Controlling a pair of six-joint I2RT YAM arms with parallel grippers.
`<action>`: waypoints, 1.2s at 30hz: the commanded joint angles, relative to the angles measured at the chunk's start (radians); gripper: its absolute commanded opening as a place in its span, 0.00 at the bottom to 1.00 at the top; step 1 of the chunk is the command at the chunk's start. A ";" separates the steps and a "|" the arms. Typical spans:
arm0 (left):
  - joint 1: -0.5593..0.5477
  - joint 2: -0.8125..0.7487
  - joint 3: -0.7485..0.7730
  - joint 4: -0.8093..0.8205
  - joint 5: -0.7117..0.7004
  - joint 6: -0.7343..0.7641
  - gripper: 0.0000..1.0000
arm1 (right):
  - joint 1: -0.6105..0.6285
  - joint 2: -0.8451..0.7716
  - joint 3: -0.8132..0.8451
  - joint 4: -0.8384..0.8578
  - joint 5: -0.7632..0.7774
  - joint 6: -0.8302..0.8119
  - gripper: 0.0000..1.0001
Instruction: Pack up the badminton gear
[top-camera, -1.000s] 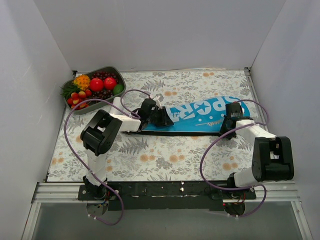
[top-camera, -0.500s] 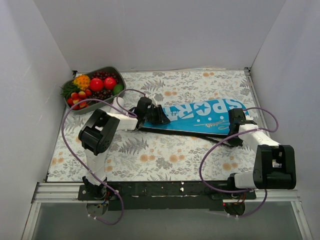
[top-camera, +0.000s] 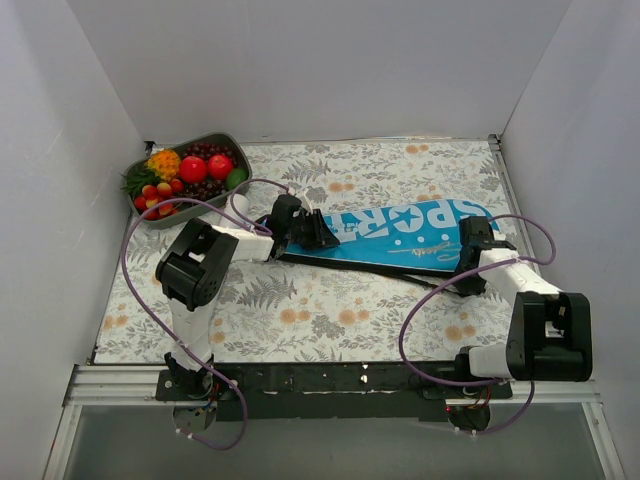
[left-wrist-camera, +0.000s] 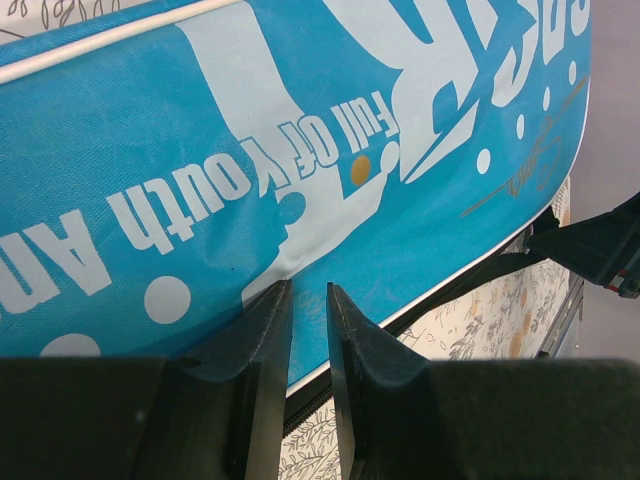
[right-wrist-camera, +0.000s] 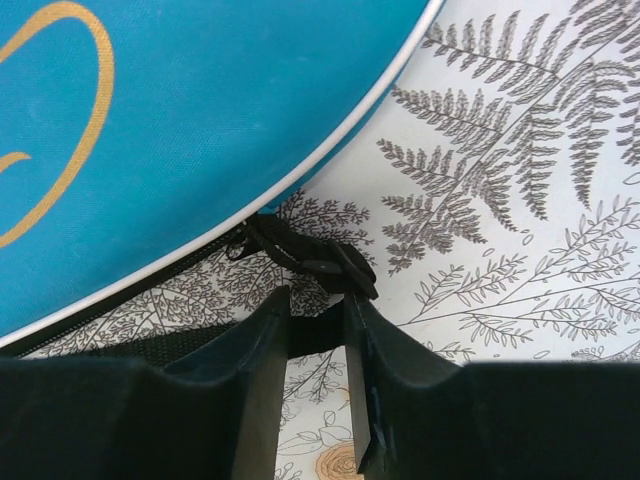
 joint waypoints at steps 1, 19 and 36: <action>0.013 -0.035 -0.012 -0.002 -0.005 0.007 0.20 | -0.009 0.018 0.036 0.022 -0.037 -0.052 0.38; 0.013 -0.026 -0.022 0.030 0.021 -0.012 0.19 | 0.009 0.022 0.034 0.078 -0.119 -0.067 0.37; 0.013 -0.035 -0.035 0.032 0.025 -0.010 0.19 | 0.126 -0.140 0.106 -0.045 -0.085 0.022 0.34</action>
